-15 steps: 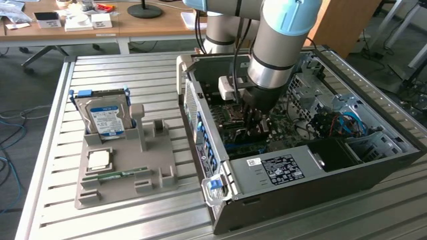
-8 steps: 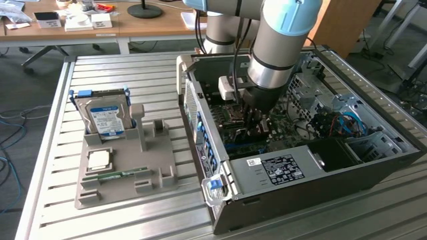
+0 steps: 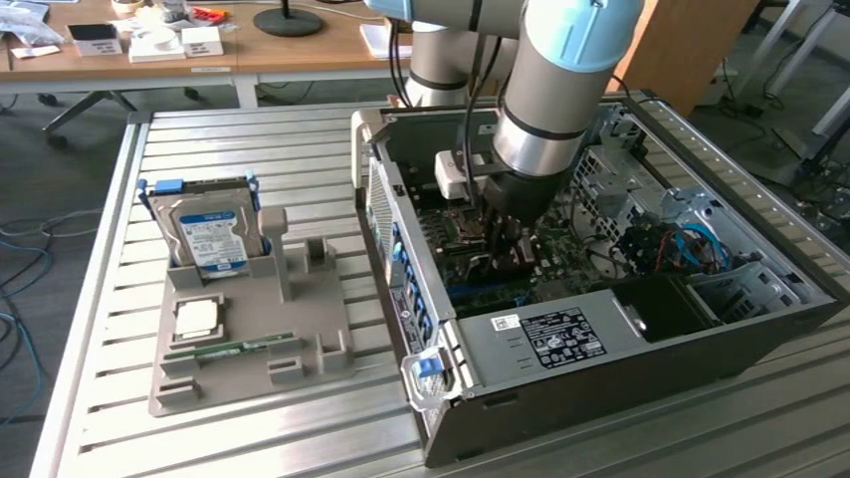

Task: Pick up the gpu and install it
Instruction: 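Insert the gpu into the slot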

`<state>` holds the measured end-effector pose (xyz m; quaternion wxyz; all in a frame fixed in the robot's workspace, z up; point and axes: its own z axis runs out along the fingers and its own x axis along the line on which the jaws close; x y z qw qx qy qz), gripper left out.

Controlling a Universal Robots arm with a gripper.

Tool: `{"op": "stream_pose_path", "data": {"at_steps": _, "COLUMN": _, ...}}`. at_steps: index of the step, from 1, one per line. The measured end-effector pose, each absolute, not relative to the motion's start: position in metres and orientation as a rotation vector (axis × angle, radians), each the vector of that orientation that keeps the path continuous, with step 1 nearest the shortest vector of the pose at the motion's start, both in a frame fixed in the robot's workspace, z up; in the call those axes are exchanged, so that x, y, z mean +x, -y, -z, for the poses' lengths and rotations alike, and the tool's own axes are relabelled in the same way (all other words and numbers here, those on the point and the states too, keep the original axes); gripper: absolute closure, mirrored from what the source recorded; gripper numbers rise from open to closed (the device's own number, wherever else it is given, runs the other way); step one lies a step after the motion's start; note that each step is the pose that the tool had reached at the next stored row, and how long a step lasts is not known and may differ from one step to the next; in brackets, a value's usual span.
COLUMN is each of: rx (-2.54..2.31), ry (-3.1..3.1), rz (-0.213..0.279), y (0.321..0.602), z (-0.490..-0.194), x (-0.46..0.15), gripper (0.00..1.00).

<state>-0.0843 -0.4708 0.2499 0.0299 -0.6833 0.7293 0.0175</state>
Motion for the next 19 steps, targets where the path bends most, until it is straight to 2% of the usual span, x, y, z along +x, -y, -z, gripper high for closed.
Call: {"op": "stream_pose_path", "data": {"at_steps": 19, "rx": -2.111, "ry": -2.253, "rz": -0.043, "y": 0.4708, "z": -0.2482, "x": -0.0844, "gripper": 0.73}}
